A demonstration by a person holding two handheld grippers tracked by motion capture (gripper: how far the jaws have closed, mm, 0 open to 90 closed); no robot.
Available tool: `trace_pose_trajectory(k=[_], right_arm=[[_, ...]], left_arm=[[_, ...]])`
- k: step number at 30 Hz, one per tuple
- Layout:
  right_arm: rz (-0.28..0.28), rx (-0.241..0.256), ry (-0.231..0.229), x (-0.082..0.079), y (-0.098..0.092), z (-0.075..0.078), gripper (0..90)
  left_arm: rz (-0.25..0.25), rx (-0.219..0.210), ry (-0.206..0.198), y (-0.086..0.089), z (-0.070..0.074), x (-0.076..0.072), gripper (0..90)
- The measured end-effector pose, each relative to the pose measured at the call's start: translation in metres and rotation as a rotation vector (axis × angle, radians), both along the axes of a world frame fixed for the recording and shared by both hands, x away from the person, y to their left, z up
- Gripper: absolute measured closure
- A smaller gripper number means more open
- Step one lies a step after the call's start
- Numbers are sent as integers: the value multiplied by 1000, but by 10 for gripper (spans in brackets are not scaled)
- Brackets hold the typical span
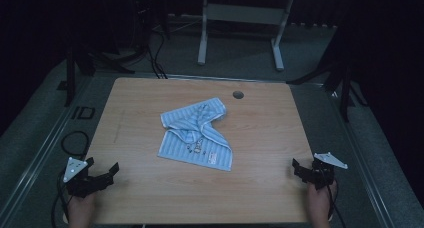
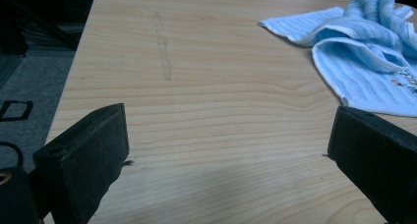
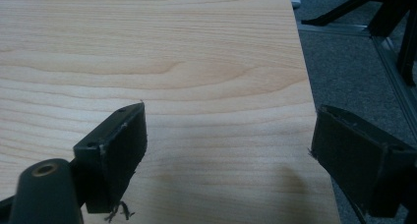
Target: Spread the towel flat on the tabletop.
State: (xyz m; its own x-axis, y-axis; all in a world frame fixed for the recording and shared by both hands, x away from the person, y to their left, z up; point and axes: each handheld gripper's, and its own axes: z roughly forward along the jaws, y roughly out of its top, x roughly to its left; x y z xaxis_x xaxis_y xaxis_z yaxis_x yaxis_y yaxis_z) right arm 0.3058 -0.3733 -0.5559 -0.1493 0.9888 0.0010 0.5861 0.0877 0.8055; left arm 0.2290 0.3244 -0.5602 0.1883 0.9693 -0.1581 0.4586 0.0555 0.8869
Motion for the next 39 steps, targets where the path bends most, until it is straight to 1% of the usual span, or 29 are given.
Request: trace_pose_trajectory(k=[2, 4, 5, 6, 7, 10, 12, 14, 15, 16, 17, 18, 19, 20, 22, 23, 24, 26, 27, 28, 29, 30, 31, 33, 35, 36, 37, 38, 39], right_arm=[[-3, 7, -1, 0, 0, 0, 137], [1, 17, 2, 0, -1, 0, 137], [6, 27, 11, 0, -1, 0, 137], [9, 24, 15, 1, -1, 0, 137], [16, 15, 20, 1, 0, 0, 137], [40, 0, 35, 3, 3, -1, 137], [65, -7, 36, 3, 5, -1, 136], [102, -18, 57, 4, 6, -1, 131], [128, -21, 61, 4, 7, -2, 130], [150, -27, 73, 4, 8, -1, 128], [170, -23, 89, 5, 9, 0, 127], [222, 14, 121, 5, 9, 2, 124], [238, 11, 136, 5, 10, 4, 124], [242, -15, 146, 4, 11, 7, 124], [284, -58, 181, 4, 15, 13, 119], [284, -92, 198, 5, 17, 15, 119], [307, -123, 235, 6, 20, 19, 120], [340, -136, 304, 8, 23, 23, 132], [359, -150, 343, 10, 26, 25, 132], [379, -164, 360, 11, 28, 28, 132], [379, -164, 360, 11, 28, 28, 132], [386, -170, 381, 12, 30, 30, 132], [416, -188, 409, 15, 35, 36, 132], [435, -188, 443, 19, 39, 41, 133], [444, -195, 456, 21, 41, 43, 134], [462, -201, 474, 23, 44, 44, 139], [514, -234, 495, 26, 50, 44, 145], [541, -260, 504, 28, 54, 42, 145], [557, -268, 525, 30, 58, 40, 144]], left_arm=[[-28, 4, 7, 3, 1, 1, 19], [-34, 9, 14, 5, 1, 1, 18], [-58, -15, 32, 7, 0, 2, 18], [-81, -21, 52, 7, 0, 3, 19], [-81, -21, 52, 7, 0, 3, 19], [-137, -5, 87, 4, 2, 5, 18], [-180, 15, 149, 4, 5, 7, 19], [-216, 24, 206, 4, 9, 9, 19], [-245, 28, 249, 4, 11, 10, 19], [-264, 32, 266, 3, 13, 10, 18], [-298, 64, 299, 1, 17, 11, 19], [-316, 95, 316, -1, 19, 11, 19], [-326, 138, 316, -3, 23, 11, 19], [-335, 167, 325, -5, 26, 11, 18], [-355, 180, 358, -8, 31, 12, 19], [-363, 187, 404, -9, 33, 14, 22], [-371, 196, 433, -10, 34, 16, 50], [-387, 221, 509, -12, 35, 20, 49], [-379, 233, 524, -14, 35, 21, 49], [-379, 225, 545, -14, 35, 23, 45], [-379, 225, 545, -14, 35, 23, 31], [-374, 236, 573, -18, 35, 27, 31], [-389, 239, 591, -19, 34, 29, 20], [-404, 263, 614, -24, 35, 33, 20], [-414, 273, 621, -26, 35, 35, 20], [-428, 269, 635, -28, 36, 40, 20], [-435, 272, 634, -30, 36, 42, 20], [-436, 278, 638, -33, 37, 44, 20], [-445, 289, 639, -35, 37, 46, 20]])
